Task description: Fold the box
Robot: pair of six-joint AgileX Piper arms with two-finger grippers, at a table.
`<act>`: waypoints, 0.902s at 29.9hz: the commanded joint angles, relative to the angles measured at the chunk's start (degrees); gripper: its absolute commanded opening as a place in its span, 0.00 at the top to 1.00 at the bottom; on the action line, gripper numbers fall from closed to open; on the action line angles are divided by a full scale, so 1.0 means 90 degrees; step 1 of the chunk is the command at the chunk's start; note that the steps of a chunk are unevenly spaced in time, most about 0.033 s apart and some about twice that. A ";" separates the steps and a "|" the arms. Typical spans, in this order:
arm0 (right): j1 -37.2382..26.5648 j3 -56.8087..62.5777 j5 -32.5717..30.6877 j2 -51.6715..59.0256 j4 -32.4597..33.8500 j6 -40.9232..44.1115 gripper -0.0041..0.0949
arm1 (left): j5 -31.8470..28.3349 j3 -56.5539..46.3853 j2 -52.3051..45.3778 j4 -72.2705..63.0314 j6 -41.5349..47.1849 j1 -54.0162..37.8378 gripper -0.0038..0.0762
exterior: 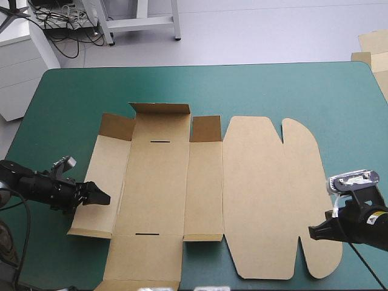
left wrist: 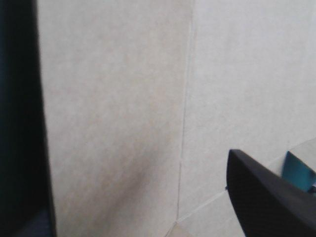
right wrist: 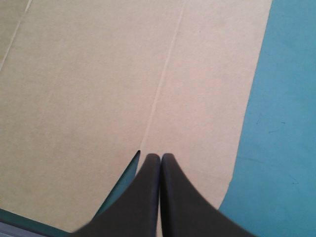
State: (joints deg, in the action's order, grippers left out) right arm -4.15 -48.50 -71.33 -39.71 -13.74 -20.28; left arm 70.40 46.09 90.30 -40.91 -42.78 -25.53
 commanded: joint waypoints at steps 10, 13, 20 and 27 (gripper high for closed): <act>-0.0054 -0.0160 0.0093 0.0000 -0.0133 -0.0104 0.98 | 0.0397 -0.0265 0.0036 -0.0784 -0.0240 0.0083 0.29; -0.0054 -0.0160 0.0093 0.0000 -0.0144 -0.0104 0.98 | 0.0397 -0.0265 0.0036 -0.0708 -0.0240 0.0142 0.30; -0.0054 -0.0160 0.0093 0.0000 -0.0144 -0.0104 0.98 | 0.0293 -0.0265 0.0036 -0.0609 -0.0240 0.0324 0.38; -0.0054 -0.0160 0.0093 0.0000 -0.0148 -0.0104 0.98 | 0.0154 -0.0265 0.0036 -0.0549 -0.0240 0.0324 0.83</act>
State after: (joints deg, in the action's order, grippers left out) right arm -4.15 -48.50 -71.33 -39.71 -13.87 -20.53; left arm 68.86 43.70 91.64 -45.50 -44.73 -23.19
